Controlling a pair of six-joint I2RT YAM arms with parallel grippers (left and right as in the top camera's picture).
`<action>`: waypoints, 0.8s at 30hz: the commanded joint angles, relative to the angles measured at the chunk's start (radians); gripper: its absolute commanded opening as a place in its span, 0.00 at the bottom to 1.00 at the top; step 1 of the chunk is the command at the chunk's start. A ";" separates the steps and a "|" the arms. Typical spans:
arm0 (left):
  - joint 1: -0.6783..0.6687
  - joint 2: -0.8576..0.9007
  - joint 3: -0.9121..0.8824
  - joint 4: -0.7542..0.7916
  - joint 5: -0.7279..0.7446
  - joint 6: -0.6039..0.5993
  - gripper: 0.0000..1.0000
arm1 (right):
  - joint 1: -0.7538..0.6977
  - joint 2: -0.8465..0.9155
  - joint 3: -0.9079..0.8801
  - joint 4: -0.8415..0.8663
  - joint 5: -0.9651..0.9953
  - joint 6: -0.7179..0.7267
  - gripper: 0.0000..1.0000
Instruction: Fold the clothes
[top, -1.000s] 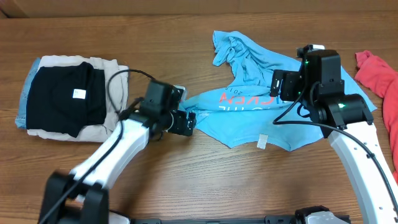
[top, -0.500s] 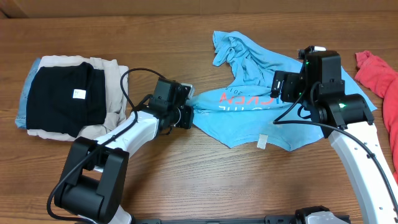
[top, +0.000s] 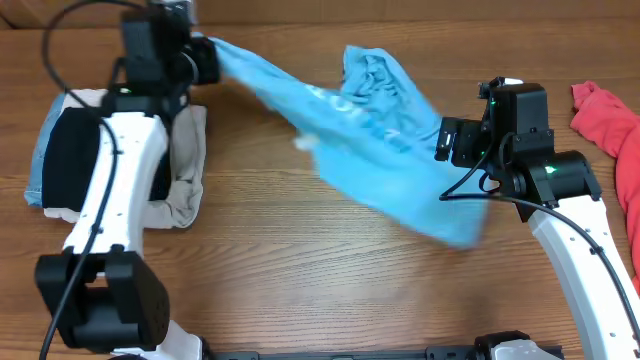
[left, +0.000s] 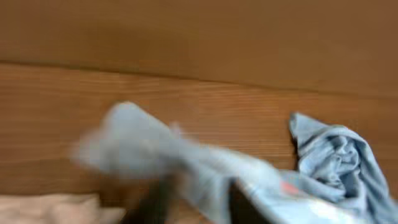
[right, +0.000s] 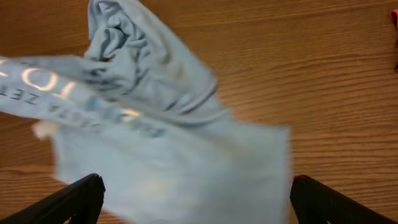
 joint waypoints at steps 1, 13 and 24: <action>0.008 -0.009 0.026 -0.176 0.011 -0.009 1.00 | -0.005 -0.005 0.020 0.006 0.007 0.004 1.00; 0.026 -0.009 -0.250 -0.474 -0.065 0.021 0.26 | -0.005 -0.005 0.020 0.002 0.007 0.004 1.00; 0.340 0.063 -0.371 -0.182 -0.016 0.068 0.04 | -0.005 -0.005 0.020 -0.018 0.007 0.004 1.00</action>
